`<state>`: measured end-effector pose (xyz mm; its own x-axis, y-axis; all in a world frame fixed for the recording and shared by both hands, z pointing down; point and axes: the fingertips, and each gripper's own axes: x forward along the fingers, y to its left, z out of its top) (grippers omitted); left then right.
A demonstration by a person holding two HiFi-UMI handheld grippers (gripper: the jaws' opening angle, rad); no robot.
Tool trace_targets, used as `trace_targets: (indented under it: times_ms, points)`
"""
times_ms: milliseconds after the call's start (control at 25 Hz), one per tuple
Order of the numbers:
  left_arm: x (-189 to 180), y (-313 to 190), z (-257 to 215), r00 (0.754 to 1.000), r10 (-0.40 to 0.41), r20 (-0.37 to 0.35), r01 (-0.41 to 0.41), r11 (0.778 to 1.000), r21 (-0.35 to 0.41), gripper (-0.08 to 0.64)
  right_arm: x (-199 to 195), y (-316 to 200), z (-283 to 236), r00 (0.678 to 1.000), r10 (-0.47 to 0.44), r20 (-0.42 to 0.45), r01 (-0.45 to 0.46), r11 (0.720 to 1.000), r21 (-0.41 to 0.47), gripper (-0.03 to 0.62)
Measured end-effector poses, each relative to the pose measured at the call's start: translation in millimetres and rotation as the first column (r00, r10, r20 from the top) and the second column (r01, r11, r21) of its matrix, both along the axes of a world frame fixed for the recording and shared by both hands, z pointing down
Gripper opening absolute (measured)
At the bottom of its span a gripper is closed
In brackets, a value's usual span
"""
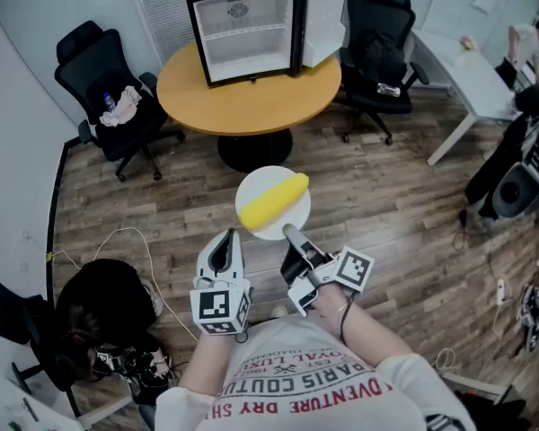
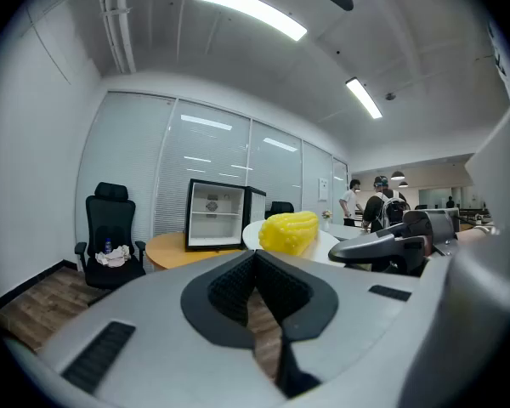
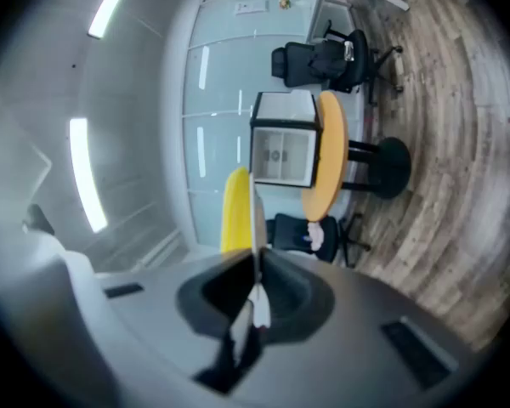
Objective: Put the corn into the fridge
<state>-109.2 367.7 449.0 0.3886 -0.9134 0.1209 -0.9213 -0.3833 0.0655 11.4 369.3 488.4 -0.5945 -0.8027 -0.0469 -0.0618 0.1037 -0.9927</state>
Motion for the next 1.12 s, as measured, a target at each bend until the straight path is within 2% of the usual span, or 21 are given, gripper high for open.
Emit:
trace_targets:
  times_ms: [360,640,880,1120]
  points:
    - [0,0,3,1.0,-0.009,0.004,0.009,1.0,-0.004,0.032,-1,1,6,1.0,-0.011,0.024,0.012,0.999,-0.038,0.04]
    - [-3,-3,7,1.0,-0.007,-0.006,0.007,1.0,-0.007,0.032,-2,-2,12,1.0,-0.011,-0.011,0.01,0.998,-0.062,0.04]
    - [-10,-13,14,1.0,-0.016,-0.012,0.016,0.999,-0.033,0.032,-5,-17,13,1.0,-0.003,0.012,0.004,0.995,-0.097,0.039]
    - [-9,-39,21,0.999,-0.041,-0.003,0.041,0.998,-0.048,0.032,-2,-48,17,1.0,-0.019,-0.002,0.019,0.996,-0.091,0.04]
